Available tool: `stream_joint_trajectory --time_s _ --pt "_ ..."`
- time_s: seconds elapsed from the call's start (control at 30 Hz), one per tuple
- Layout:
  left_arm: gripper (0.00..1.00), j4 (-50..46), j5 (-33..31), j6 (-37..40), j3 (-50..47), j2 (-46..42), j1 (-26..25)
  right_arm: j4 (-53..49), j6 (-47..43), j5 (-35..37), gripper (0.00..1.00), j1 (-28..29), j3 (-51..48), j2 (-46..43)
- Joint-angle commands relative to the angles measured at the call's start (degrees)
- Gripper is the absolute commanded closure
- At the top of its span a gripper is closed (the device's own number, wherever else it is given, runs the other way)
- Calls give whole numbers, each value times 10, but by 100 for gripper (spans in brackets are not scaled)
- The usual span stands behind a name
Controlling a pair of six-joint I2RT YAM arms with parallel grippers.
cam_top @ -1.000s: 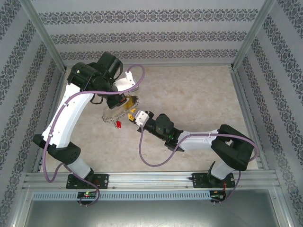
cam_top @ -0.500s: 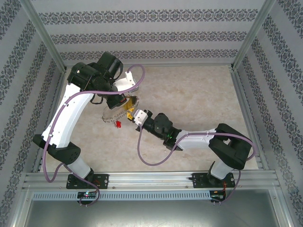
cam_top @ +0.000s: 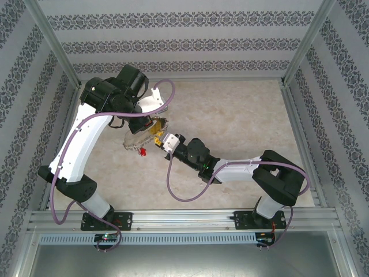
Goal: Put the keys on the keyring
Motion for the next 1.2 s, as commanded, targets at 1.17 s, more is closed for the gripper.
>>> stream_joint_trajectory --time_s 1.17 --pt "91 383 232 -291 -360 -132 119 -359 75 -138 100 -74 38 -158"
